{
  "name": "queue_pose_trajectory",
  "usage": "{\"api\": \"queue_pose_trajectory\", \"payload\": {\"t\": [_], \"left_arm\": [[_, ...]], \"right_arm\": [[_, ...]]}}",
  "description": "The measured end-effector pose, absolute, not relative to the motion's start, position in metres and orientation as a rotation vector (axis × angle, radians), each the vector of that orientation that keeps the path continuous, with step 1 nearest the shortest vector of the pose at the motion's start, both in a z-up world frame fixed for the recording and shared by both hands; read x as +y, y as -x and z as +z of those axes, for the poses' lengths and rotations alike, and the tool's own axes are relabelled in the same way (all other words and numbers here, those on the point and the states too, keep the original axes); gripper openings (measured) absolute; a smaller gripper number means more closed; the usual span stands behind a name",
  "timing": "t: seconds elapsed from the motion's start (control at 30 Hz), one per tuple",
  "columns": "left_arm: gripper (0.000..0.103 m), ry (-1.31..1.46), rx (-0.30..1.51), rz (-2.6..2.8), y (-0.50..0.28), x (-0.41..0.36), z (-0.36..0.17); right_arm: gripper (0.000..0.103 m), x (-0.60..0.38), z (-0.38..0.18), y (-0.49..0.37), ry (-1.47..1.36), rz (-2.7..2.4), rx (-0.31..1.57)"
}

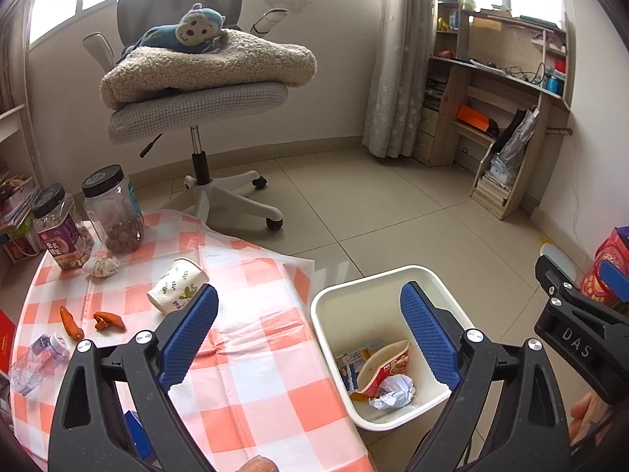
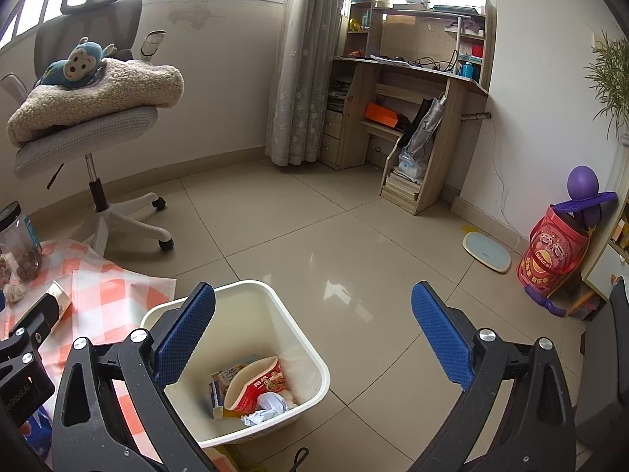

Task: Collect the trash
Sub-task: 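Move both open tools back over the table, then grasp the clear plastic bottle with left tool while right tool grasps the blue carton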

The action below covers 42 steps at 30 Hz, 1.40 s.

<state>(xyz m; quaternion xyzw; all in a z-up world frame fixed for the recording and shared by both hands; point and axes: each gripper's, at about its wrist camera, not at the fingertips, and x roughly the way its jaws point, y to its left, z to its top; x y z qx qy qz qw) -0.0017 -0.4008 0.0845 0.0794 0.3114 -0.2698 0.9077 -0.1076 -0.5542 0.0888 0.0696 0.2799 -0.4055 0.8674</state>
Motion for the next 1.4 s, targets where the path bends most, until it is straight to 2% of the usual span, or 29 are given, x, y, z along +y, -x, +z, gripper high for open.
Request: {"api": "queue_pose_trajectory", "payload": {"t": [0.93,1.17,1.4], "left_arm": [[0.092,-0.16,0.731,-0.241,-0.067,-0.235,0.081],[0.092,-0.284,0.871,-0.153,-0.102,-0.181,0.051],[0.092,-0.563,1.009,-0.1,-0.142,-0.126,-0.003]], "right_arm": [[0.096,-0.4,0.083,0.004,-0.047,-0.54,0.635],[0.096,-0.365,0.068,-0.024,-0.052,-0.456,0.7],[0.096,-0.329,0.049,-0.044,-0.025,-0.354,0.786]]}}
